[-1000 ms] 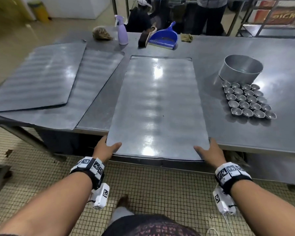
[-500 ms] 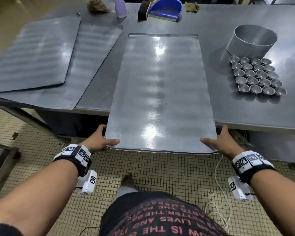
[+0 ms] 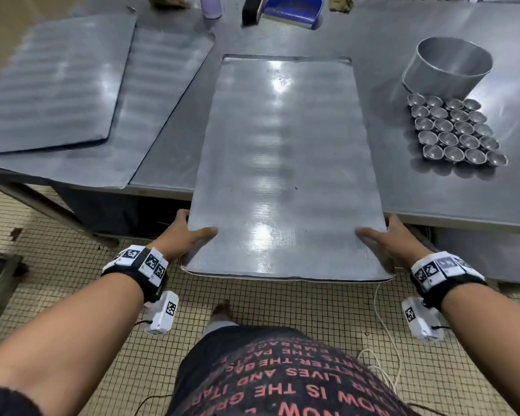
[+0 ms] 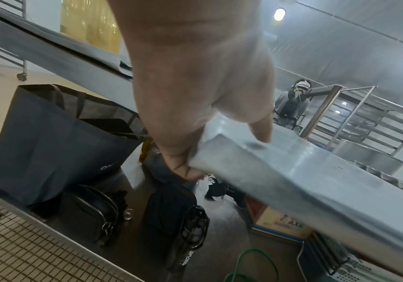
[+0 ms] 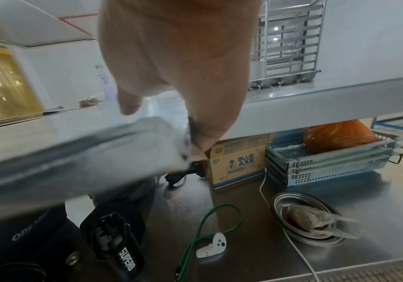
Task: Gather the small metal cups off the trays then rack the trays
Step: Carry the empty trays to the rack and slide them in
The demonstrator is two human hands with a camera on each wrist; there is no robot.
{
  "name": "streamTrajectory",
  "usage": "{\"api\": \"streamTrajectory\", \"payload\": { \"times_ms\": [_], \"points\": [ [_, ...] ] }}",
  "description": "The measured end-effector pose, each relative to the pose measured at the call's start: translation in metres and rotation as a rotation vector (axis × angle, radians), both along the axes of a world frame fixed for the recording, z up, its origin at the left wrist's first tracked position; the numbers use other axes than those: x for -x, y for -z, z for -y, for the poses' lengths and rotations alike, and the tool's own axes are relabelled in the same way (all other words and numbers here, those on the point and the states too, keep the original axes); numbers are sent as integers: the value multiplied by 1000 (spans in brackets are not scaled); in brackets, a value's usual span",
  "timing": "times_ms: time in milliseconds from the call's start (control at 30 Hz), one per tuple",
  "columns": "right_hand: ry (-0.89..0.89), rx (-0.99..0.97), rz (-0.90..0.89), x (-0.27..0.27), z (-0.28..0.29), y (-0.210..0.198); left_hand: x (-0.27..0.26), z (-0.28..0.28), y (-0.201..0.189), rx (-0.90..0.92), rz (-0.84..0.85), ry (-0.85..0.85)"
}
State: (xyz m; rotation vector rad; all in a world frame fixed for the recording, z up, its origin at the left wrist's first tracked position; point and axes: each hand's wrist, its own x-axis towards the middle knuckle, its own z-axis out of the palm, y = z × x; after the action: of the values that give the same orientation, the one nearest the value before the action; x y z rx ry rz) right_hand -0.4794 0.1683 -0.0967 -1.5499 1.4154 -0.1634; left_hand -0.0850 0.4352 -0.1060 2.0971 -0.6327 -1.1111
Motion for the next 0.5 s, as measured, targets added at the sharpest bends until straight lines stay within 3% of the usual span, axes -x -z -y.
{"api": "streamTrajectory", "payload": {
  "times_ms": [133,267,500],
  "points": [
    [153,89,-61,-24,3,-3,2,28,1,26,100,-126],
    [180,124,-155,-32,10,2,2,46,6,38,199,-217],
    [188,157,-26,-25,-8,8,6,38,15,72,271,-246]
  ]
}}
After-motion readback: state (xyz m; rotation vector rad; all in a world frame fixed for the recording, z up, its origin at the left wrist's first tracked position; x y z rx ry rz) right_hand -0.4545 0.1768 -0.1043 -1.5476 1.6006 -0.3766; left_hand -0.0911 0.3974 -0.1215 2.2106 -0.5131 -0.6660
